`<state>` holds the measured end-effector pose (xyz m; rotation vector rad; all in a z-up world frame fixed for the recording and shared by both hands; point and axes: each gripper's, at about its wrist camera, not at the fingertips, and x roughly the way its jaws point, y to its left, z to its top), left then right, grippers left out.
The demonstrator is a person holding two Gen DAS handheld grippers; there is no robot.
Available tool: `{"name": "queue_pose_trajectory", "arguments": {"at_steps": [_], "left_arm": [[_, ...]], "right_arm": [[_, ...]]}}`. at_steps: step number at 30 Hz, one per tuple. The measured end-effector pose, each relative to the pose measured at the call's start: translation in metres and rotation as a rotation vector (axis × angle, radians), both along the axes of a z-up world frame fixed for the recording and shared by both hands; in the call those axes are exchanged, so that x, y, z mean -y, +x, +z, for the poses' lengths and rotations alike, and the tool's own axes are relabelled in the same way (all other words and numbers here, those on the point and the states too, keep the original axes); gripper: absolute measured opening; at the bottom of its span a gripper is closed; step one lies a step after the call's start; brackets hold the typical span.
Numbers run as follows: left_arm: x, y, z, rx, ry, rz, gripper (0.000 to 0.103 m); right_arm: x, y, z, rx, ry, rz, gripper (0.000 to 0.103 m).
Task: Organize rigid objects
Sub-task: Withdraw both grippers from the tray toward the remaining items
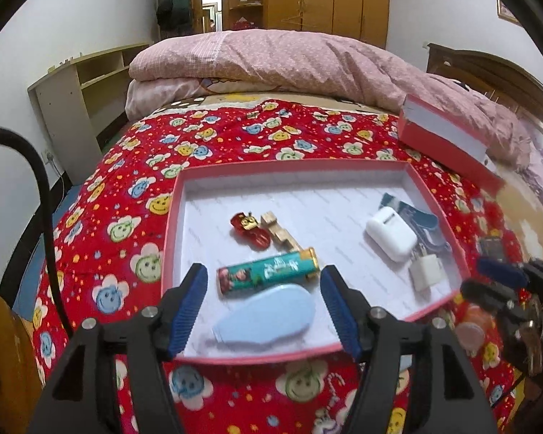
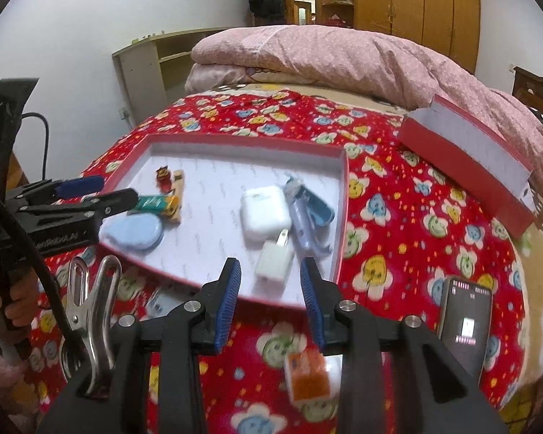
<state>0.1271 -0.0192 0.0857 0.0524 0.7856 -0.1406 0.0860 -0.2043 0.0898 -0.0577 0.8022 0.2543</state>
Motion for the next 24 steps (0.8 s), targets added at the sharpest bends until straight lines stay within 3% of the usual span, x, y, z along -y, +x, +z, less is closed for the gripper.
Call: {"name": "queue_pose_trajectory", "arguments": {"at_steps": [12, 24], "left_arm": [[0.005, -0.034, -0.001, -0.020, -0.012, -0.007, 0.068], [0.005, -0.070, -0.031, -0.108, -0.005, -0.015, 0.068]], "right_arm": [[0.006, -0.042, -0.013, -0.040, 0.019, -0.003, 0.035], [-0.007, -0.075, -0.031, -0.069, 0.009, 0.032, 0.036]]}}
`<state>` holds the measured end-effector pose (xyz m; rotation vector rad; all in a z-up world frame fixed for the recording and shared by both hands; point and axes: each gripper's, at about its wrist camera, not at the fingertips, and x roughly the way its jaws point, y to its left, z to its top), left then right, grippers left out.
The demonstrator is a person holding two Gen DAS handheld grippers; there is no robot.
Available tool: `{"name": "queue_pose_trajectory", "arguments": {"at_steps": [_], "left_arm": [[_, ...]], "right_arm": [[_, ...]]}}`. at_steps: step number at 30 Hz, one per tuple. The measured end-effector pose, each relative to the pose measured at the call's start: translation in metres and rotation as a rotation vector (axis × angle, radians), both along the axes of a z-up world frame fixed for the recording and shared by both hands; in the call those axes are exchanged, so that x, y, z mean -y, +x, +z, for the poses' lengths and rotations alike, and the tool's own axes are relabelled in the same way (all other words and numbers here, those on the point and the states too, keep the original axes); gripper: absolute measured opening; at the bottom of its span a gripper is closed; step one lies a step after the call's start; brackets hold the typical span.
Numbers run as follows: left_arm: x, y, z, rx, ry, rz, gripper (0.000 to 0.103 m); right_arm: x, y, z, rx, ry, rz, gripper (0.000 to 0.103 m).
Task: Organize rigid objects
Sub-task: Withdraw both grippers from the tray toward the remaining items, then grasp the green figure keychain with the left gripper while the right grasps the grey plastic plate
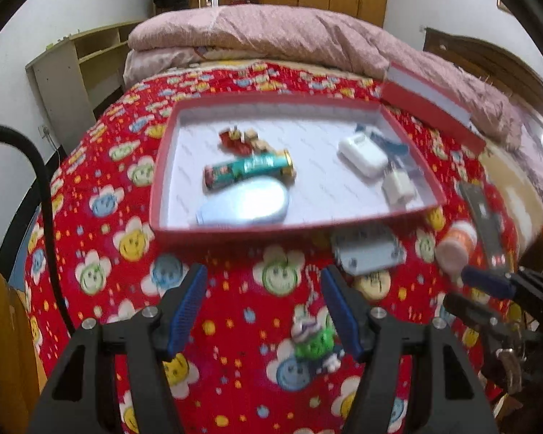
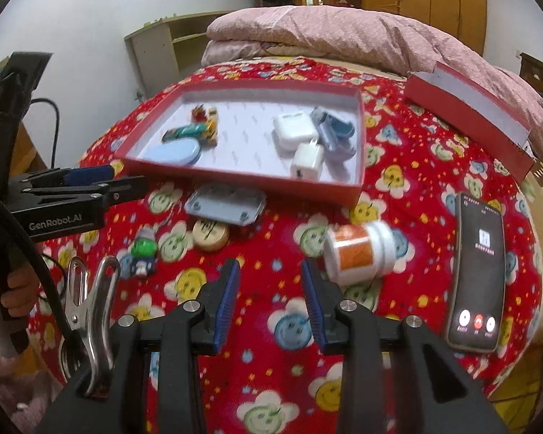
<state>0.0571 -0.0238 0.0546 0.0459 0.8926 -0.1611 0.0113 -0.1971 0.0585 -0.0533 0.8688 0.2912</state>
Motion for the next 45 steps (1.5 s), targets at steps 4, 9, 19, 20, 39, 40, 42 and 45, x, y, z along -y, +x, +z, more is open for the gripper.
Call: {"name": "queue_pose_trajectory", "arguments": {"at_steps": [4, 9, 19, 20, 39, 40, 42, 45], "left_arm": [[0.002, -0.009, -0.008, -0.018, -0.003, -0.012, 0.068], [0.011, -0.022, -0.014, -0.016, 0.008, -0.044, 0.068], [0.029, -0.028, -0.033, -0.031, 0.081, -0.075, 0.068], [0.031, -0.027, -0.036, -0.038, 0.083, -0.076, 0.068], [0.037, -0.034, -0.033, -0.029, 0.069, -0.108, 0.029], [0.035, -0.035, -0.031, -0.019, 0.082, -0.097, 0.029], [0.026, -0.037, -0.024, -0.001, 0.100, -0.071, 0.029], [0.007, -0.040, -0.010, 0.019, 0.114, -0.021, 0.029]], "right_arm": [[-0.004, -0.011, -0.010, -0.017, -0.021, 0.007, 0.036], [-0.002, -0.021, -0.022, -0.040, -0.016, -0.002, 0.036], [0.003, -0.026, -0.036, -0.068, 0.003, -0.026, 0.043], [0.003, -0.027, -0.037, -0.063, 0.003, -0.026, 0.043], [0.006, -0.030, -0.038, -0.040, 0.036, -0.029, 0.045], [0.006, -0.030, -0.038, -0.041, 0.035, -0.031, 0.045], [0.006, -0.030, -0.038, -0.044, 0.034, -0.034, 0.045], [0.005, -0.029, -0.036, -0.050, 0.044, -0.032, 0.045]]}}
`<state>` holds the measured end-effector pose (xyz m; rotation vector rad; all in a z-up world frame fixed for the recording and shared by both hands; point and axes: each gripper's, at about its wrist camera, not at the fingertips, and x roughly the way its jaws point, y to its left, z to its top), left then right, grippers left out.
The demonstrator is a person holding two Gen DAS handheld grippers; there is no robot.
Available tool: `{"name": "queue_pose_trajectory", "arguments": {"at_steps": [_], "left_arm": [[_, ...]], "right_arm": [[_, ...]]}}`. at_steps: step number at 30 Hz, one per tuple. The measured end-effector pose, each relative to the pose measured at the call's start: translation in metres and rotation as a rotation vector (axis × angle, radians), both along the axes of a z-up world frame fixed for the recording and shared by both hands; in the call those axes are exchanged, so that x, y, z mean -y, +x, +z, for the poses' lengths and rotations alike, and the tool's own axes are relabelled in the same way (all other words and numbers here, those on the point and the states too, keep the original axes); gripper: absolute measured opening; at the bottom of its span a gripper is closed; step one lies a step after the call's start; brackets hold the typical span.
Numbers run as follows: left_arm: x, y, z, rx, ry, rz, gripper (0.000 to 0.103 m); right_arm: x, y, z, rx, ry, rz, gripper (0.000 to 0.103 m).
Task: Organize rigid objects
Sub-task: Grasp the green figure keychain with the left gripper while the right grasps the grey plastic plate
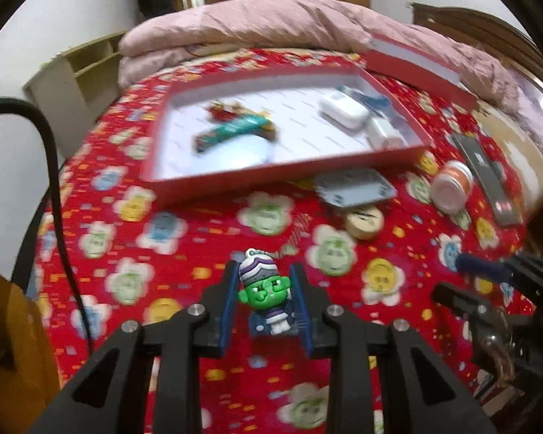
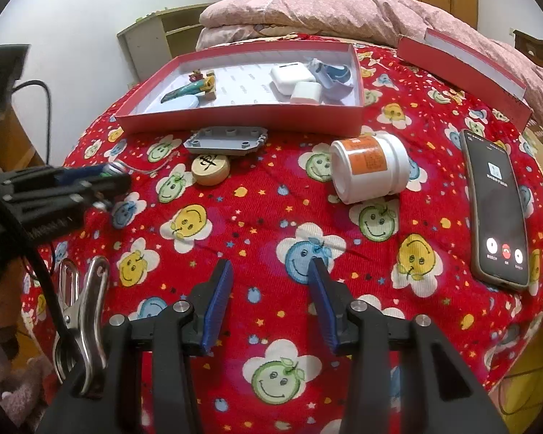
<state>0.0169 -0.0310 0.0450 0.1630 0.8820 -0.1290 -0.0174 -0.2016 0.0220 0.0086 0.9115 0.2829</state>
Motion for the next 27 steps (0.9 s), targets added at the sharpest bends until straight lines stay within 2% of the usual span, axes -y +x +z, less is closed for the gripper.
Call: {"name": "queue_pose_trajectory", "arguments": {"at_steps": [4, 9, 12, 15, 17, 19, 23, 27], "left_arm": [[-0.029, -0.006, 0.022, 0.027, 0.041, 0.068, 0.029], [-0.057, -0.014, 0.038, 0.019, 0.074, 0.137, 0.029], [-0.065, -0.015, 0.034, -0.007, 0.007, 0.137, 0.029], [-0.063, -0.011, 0.019, -0.030, -0.070, 0.119, 0.029], [-0.056, -0.006, 0.006, -0.045, -0.100, 0.103, 0.029], [-0.051, 0.000, -0.007, -0.066, -0.122, 0.095, 0.029], [-0.049, 0.008, -0.026, -0.091, -0.148, 0.096, 0.029], [-0.053, 0.007, -0.027, -0.058, -0.169, 0.091, 0.029]], "right_arm": [[-0.008, 0.001, 0.002, -0.001, 0.015, 0.018, 0.045], [-0.023, 0.002, 0.006, 0.002, 0.034, 0.060, 0.045], [-0.030, 0.005, 0.008, 0.006, 0.033, 0.070, 0.045], [-0.033, 0.012, 0.011, -0.009, 0.049, 0.050, 0.045], [-0.032, 0.019, 0.013, -0.023, 0.068, 0.027, 0.052], [-0.031, 0.029, 0.015, -0.041, 0.093, -0.009, 0.069], [-0.036, 0.048, 0.019, -0.045, 0.099, -0.048, 0.079], [-0.049, 0.068, 0.021, -0.051, 0.067, -0.060, 0.081]]}}
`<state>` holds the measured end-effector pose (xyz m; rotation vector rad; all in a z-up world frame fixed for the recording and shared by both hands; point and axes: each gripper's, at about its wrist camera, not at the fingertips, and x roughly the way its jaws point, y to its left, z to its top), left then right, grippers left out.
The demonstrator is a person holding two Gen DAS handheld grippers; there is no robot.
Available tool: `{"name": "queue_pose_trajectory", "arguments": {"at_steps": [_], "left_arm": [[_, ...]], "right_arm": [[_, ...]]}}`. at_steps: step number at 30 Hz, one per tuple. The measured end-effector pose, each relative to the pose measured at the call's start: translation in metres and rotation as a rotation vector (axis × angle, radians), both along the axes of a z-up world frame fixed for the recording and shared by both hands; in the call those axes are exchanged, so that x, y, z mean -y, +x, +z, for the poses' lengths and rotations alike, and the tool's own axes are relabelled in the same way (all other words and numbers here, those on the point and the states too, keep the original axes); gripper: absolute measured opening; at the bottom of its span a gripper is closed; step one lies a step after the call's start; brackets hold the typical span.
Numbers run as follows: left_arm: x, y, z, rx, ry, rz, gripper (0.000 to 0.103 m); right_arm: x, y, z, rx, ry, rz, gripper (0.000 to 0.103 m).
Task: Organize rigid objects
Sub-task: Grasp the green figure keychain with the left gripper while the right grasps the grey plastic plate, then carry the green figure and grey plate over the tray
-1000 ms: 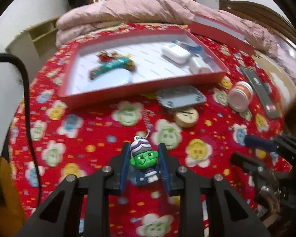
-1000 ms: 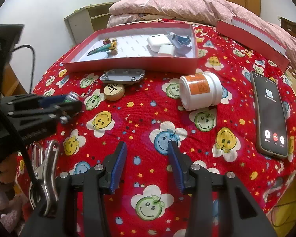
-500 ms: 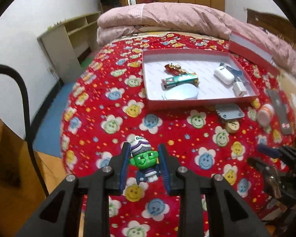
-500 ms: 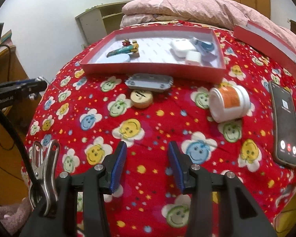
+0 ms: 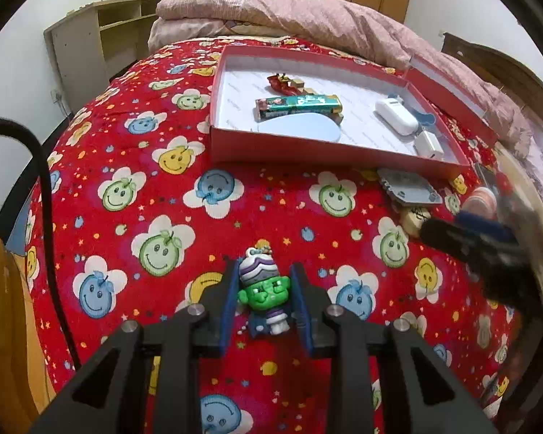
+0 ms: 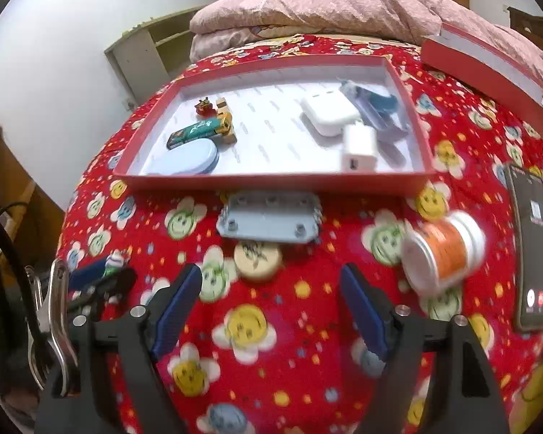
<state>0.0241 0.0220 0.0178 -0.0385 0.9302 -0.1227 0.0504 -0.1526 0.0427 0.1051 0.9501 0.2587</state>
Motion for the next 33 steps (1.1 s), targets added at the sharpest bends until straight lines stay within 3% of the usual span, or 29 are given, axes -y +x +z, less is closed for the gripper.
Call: {"name": "queue_pose_trajectory", "arguments": {"at_steps": [9, 17, 21, 33], "left_arm": [[-0.004, -0.006, -0.001, 0.032, -0.014, -0.007, 0.030], [-0.004, -0.006, -0.002, 0.033, -0.012, -0.006, 0.030], [-0.004, -0.006, -0.002, 0.032, -0.016, -0.006, 0.030], [-0.006, -0.006, 0.001, 0.020, -0.035, 0.006, 0.030]], "right_arm": [[-0.027, 0.030, -0.005, -0.018, -0.137, -0.035, 0.081], [-0.030, 0.037, -0.011, -0.036, -0.166, -0.056, 0.081], [-0.028, 0.036, -0.011, -0.025, -0.161, -0.063, 0.072], [-0.012, 0.019, 0.000, 0.001, -0.070, -0.051, 0.071]]}}
